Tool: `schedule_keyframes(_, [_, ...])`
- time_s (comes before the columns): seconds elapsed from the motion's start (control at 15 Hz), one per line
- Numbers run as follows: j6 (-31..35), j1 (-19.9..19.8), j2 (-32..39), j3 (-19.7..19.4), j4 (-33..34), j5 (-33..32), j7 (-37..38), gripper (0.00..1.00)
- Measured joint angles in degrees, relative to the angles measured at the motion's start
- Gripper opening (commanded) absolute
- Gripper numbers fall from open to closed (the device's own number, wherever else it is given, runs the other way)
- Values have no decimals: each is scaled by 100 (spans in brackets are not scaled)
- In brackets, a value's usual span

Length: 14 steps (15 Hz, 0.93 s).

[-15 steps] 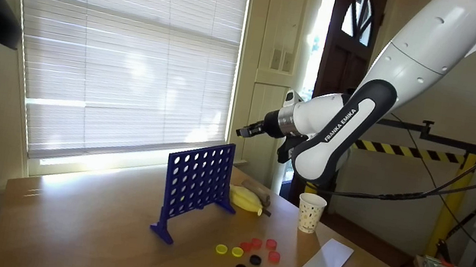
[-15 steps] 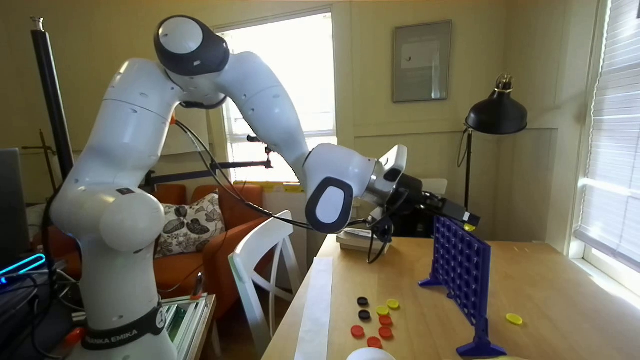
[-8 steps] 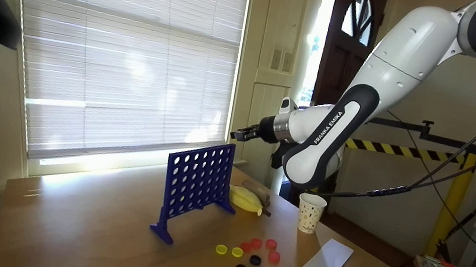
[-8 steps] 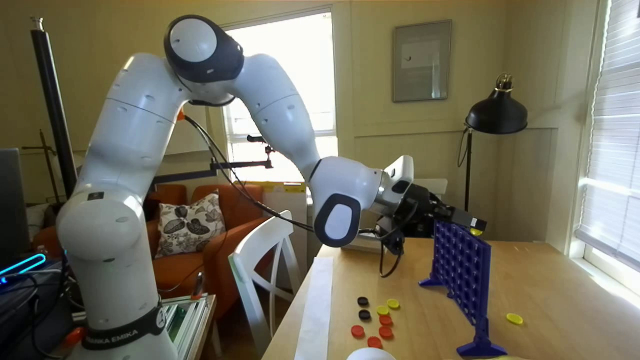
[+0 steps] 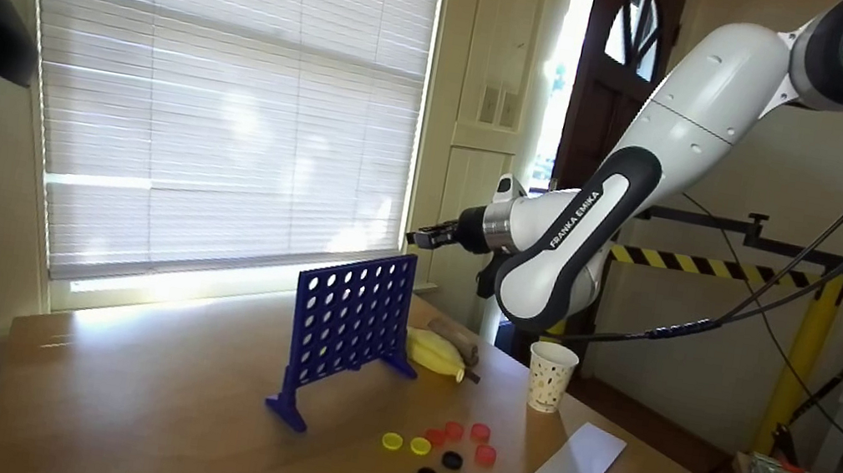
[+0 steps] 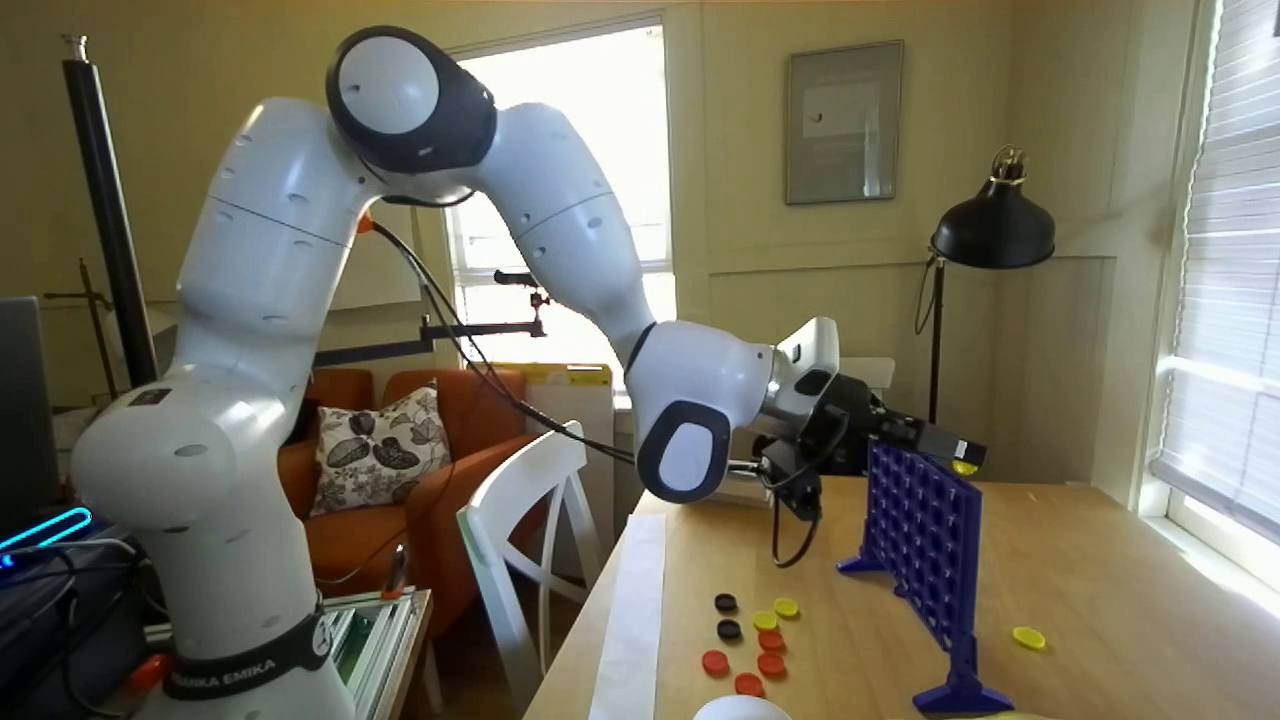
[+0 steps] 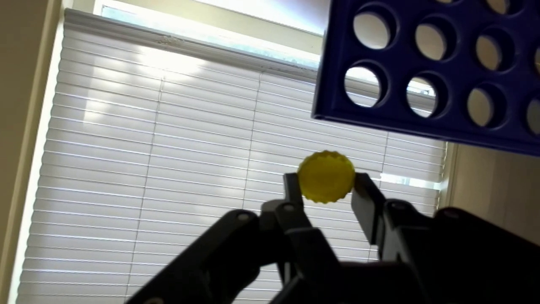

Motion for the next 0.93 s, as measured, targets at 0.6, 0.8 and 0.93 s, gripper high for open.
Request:
schedule_keyframes(0.6, [0,-259,71,358,64,-2,-84,10])
schedule_keyframes(0.8, [0,-282,134,383,87,-4,-97,10])
schedule_keyframes(0.93, [0,-284,173,385,112,-4,-101,10])
